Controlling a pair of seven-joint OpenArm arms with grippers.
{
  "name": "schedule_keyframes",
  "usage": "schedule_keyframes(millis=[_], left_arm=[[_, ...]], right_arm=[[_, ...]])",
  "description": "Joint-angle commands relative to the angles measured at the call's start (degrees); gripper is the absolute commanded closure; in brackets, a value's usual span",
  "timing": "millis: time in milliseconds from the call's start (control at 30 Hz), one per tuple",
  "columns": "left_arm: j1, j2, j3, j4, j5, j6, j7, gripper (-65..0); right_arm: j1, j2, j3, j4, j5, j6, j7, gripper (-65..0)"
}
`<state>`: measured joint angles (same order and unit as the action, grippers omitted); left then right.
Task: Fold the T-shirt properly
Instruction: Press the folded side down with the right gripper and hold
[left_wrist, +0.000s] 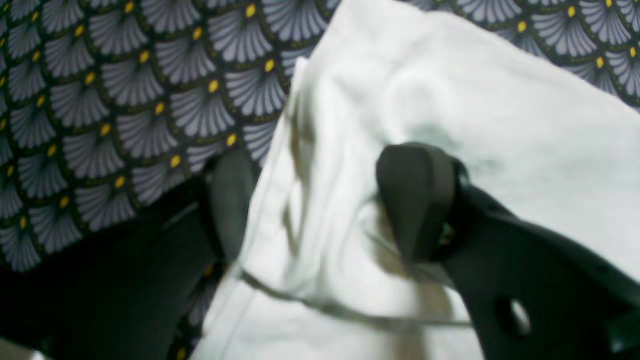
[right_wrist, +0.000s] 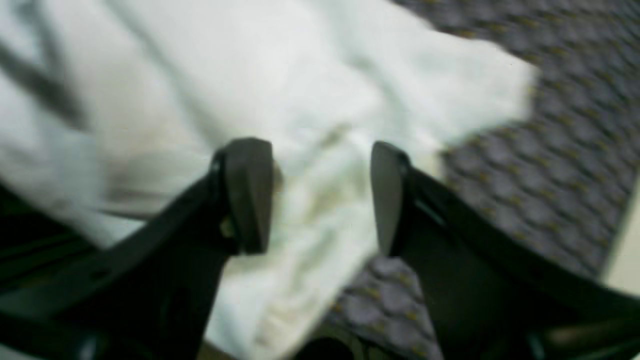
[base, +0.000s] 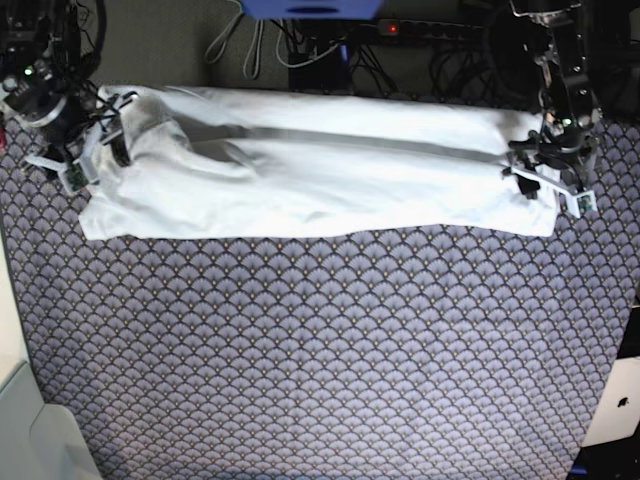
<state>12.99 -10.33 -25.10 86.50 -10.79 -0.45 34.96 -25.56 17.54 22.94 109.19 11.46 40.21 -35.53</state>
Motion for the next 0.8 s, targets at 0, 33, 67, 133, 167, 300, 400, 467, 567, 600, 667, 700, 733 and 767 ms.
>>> schedule_keyframes(millis=[0, 33, 67, 133, 167, 300, 400, 467, 567, 600, 667, 700, 733, 767], left_arm=[[0.0, -0.5, -0.1, 0.6, -0.2, -0.4, 0.1, -43.0], [0.0, -0.5, -0.1, 0.6, -0.2, -0.4, 0.1, -43.0], [0.0, -0.5, -0.1, 0.7, -0.2, -0.4, 0.1, -43.0], [0.0, -0.5, -0.1, 0.8, -0.2, -0.4, 0.1, -43.0], [0.0, -0.5, -0.1, 0.8, -0.2, -0.4, 0.1, -43.0], [0.0, -0.5, -0.1, 0.8, -0.2, -0.4, 0.1, -43.0], [-0.1, -0.5, -0.1, 0.8, -0.2, -0.4, 0.1, -43.0], [-0.1, -0.5, -0.1, 0.8, -0.2, -0.4, 0.2, -43.0], [-0.1, -0.5, -0.1, 0.8, 0.1, -0.4, 0.2, -43.0], [-0.1, -0.5, -0.1, 0.8, 0.1, -0.4, 0.2, -43.0], [-0.1, -0.5, -0.1, 0.7, 0.3, -0.4, 0.2, -43.0], [-0.1, -0.5, -0.1, 0.7, 0.3, -0.4, 0.2, -43.0], [-0.1, -0.5, -0.1, 0.7, 0.3, -0.4, 0.2, -43.0], [-0.1, -0.5, -0.1, 0.6, 0.3, -0.4, 0.2, -43.0]], right_arm=[[0.3, -0.4, 1.8, 1.6, 0.7, -0.2, 1.2, -33.1], [0.2, -0.6, 2.9, 2.7, 0.8, -0.2, 1.2, -32.8], [0.0, -0.7, 3.1, 3.7, 0.9, -0.2, 1.2, -32.8], [-0.3, -0.7, 3.1, 5.2, 3.5, -0.2, 1.2, -32.8], [-0.4, -0.7, 3.1, 5.7, 5.0, -0.2, 1.2, -32.8], [-0.3, -2.4, 2.2, 5.8, 6.6, -0.2, 1.2, -31.8], [-0.3, -3.5, -0.5, 5.7, 6.6, -0.2, 1.2, -26.7], [-0.3, -4.2, -3.2, 5.4, 6.5, -0.2, 1.2, -22.0], [-0.2, -4.2, -7.1, 4.7, 6.5, -0.2, 1.2, -16.4], [0.0, -4.2, -7.9, 4.6, 6.4, -0.2, 1.2, -15.0], [0.1, -4.2, -8.9, 3.2, 6.4, -0.2, 1.2, -13.3], [0.3, -4.2, -9.1, 2.1, 6.4, -0.2, 1.2, -12.8], [0.7, -4.2, -9.1, 0.7, 6.4, -0.2, 1.2, -12.5], [1.1, -4.1, -9.1, -1.0, 6.4, -0.2, 1.2, -12.4]])
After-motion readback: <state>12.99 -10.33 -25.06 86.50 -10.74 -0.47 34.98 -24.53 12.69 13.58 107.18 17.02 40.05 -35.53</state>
